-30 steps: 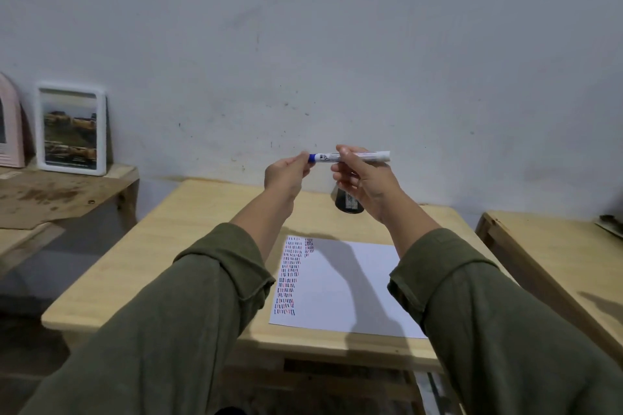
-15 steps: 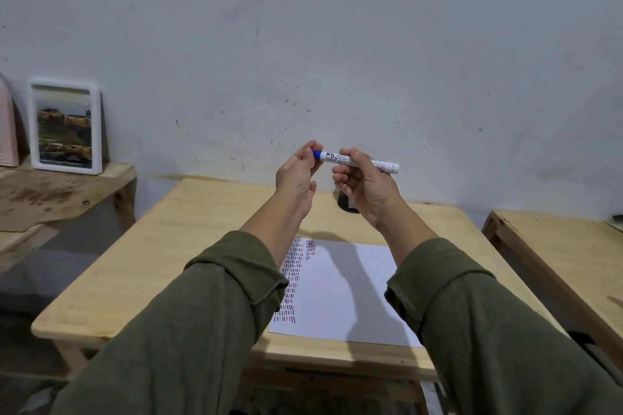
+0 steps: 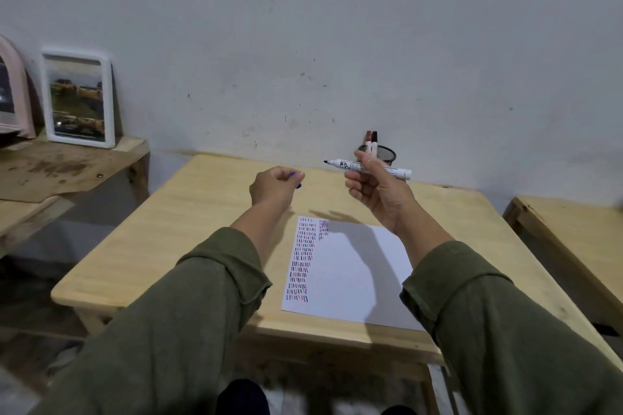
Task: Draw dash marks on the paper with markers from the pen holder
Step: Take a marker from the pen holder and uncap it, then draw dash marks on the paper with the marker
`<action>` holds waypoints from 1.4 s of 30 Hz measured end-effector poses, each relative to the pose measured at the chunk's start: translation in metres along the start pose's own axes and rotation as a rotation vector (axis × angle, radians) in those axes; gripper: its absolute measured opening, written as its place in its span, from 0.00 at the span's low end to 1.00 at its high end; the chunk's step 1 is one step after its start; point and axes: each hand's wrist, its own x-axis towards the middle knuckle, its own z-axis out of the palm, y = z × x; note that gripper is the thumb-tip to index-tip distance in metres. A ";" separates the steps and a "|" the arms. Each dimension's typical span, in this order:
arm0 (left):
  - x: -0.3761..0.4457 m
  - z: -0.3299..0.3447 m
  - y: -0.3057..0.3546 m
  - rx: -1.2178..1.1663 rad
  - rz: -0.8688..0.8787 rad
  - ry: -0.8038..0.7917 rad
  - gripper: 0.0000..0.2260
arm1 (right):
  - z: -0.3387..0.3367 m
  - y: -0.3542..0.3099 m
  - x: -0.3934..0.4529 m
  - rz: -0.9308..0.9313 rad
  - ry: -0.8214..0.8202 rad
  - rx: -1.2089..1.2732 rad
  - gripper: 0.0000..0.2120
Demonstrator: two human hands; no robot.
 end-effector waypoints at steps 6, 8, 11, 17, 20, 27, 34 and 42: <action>0.001 0.000 -0.046 0.239 -0.034 0.099 0.03 | -0.001 0.023 0.001 0.036 0.029 0.010 0.07; 0.000 0.000 -0.054 0.360 -0.019 0.097 0.05 | -0.003 0.030 0.002 0.035 0.042 -0.003 0.09; 0.000 -0.001 -0.062 0.472 -0.007 0.103 0.07 | -0.006 0.036 0.002 0.033 0.057 0.002 0.08; 0.003 0.003 -0.076 0.515 -0.010 0.092 0.08 | -0.007 0.039 0.004 0.047 0.081 -0.012 0.03; 0.006 0.005 -0.081 0.514 -0.009 0.092 0.09 | -0.008 0.040 0.005 0.048 0.091 -0.030 0.03; 0.002 0.003 -0.089 0.572 0.043 0.076 0.27 | -0.011 0.043 -0.002 0.064 0.112 -0.050 0.02; -0.029 -0.013 -0.096 0.871 0.087 -0.018 0.41 | -0.021 0.062 -0.012 0.101 0.167 -0.083 0.05; -0.038 -0.014 -0.101 0.962 0.117 -0.054 0.46 | -0.022 0.081 -0.021 0.173 0.275 -0.048 0.04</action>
